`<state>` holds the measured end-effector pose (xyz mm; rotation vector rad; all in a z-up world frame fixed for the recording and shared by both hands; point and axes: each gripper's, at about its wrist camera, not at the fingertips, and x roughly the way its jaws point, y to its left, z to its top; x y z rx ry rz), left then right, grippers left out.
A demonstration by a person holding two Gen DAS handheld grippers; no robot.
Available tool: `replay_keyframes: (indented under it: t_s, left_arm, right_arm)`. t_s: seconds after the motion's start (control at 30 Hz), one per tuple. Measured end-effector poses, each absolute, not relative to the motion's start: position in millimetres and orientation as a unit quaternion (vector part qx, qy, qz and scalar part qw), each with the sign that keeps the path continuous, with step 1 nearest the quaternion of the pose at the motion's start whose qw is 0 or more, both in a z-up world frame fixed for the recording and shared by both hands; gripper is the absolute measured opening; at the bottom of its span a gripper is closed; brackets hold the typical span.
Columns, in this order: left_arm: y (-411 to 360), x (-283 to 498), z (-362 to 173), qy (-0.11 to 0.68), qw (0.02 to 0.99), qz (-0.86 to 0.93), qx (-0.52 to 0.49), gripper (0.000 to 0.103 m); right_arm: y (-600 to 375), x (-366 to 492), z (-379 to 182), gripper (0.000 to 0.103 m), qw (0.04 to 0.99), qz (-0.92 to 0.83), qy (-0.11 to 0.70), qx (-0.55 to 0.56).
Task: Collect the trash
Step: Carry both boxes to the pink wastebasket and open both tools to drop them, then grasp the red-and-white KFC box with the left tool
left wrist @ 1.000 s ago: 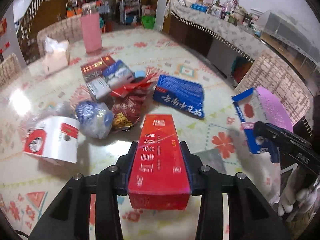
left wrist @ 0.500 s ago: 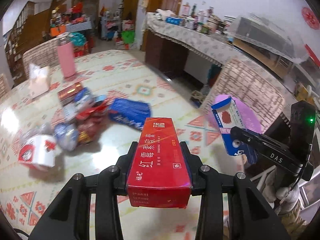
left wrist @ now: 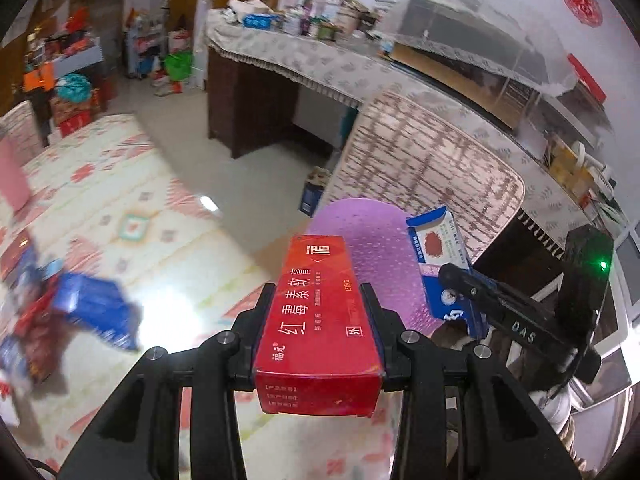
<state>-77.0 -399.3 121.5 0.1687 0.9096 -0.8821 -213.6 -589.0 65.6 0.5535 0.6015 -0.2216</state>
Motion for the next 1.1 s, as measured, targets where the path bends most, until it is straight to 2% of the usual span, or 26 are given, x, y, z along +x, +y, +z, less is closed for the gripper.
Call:
replay_keyframes:
  t_s: [0.17,0.23,0.3,0.4,0.63,0.77,1.1]
  left_arm:
    - [-448.8,-69.2,115.0,0.426,0.792,-0.427,0.091,0.039]
    - [-459.0,-66.4,114.1,0.425,0.791,-0.431,0.091,0.047]
    - [-461.4,-65.2,114.3,0.424,0.794,-0.426,0.088,0.066]
    - [-450.6,-70.9,117.5,0.419,0.798,-0.426,0.081,0.071]
    - [-399.9,-90.2,121.8,0.419,0.814,-0.397,0.071,0.071]
    - [-370.9,-105.0,123.1,0.412,0.821,-0.388,0.069,0.071]
    - [-273.2,-121.9,119.6,0.404,0.848,-0.34,0.049,0.072]
  right_arm:
    - [-610.3,-211.1,57.9,0.036,0.907,-0.123,0.298,0.272]
    - [-614.8,-207.4,55.0,0.037,0.904,-0.131,0.303,0.272]
    - [-616.4,-205.8,52.8,0.042,0.903,-0.131,0.304,0.275]
    - [-614.4,-207.4,51.0,0.051,0.903,-0.131,0.301,0.276]
    - [-597.2,-209.9,47.9,0.054,0.902,-0.117,0.306,0.283]
    - [-577.7,-211.6,51.1,0.061,0.903,-0.106,0.309,0.279]
    - [-509.9,-205.5,62.6,0.066,0.91,-0.07,0.33,0.242]
